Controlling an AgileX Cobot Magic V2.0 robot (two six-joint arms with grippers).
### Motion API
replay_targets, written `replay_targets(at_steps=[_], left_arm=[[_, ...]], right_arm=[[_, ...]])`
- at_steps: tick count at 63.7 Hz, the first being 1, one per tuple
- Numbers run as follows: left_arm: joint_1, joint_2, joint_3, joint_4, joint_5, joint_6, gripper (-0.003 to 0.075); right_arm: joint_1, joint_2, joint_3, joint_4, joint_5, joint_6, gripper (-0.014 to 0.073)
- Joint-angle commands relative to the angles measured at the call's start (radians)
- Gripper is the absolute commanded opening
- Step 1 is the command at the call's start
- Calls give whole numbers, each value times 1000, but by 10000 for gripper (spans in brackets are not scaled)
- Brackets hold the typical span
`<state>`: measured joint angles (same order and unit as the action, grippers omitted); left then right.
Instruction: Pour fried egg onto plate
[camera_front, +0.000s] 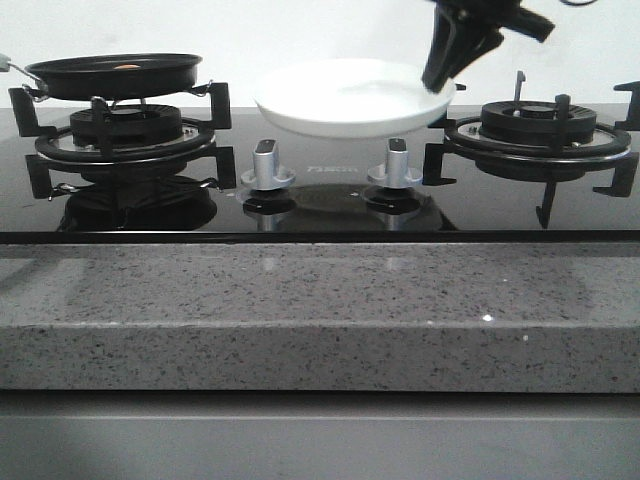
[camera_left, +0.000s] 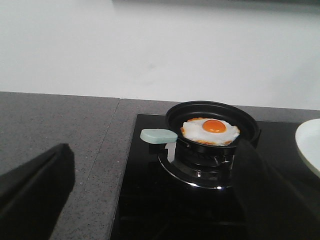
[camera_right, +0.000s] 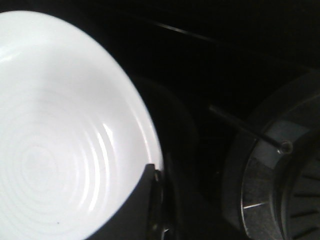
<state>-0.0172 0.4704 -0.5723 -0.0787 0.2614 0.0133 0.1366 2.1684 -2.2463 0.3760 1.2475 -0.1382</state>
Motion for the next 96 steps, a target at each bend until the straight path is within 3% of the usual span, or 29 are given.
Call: replay_targets(at_steps=[1, 23, 47, 54, 96], left_arm=[[-7, 10, -36, 0, -79, -7, 617], [-7, 10, -36, 0, -79, -7, 617], [-7, 10, -36, 0, -79, -7, 617], [-7, 10, -36, 0, -79, -7, 617], [-7, 10, -36, -2, -83, -7, 617]], right_arm=[[-3, -105, -35, 56, 87, 4, -57], [10, -271, 149, 56, 71, -26, -57], [114, -544, 695, 55, -263, -81, -57], [120, -579, 783, 56, -329, -83, -57], [120, -587, 815, 57, -325, -83, -57]])
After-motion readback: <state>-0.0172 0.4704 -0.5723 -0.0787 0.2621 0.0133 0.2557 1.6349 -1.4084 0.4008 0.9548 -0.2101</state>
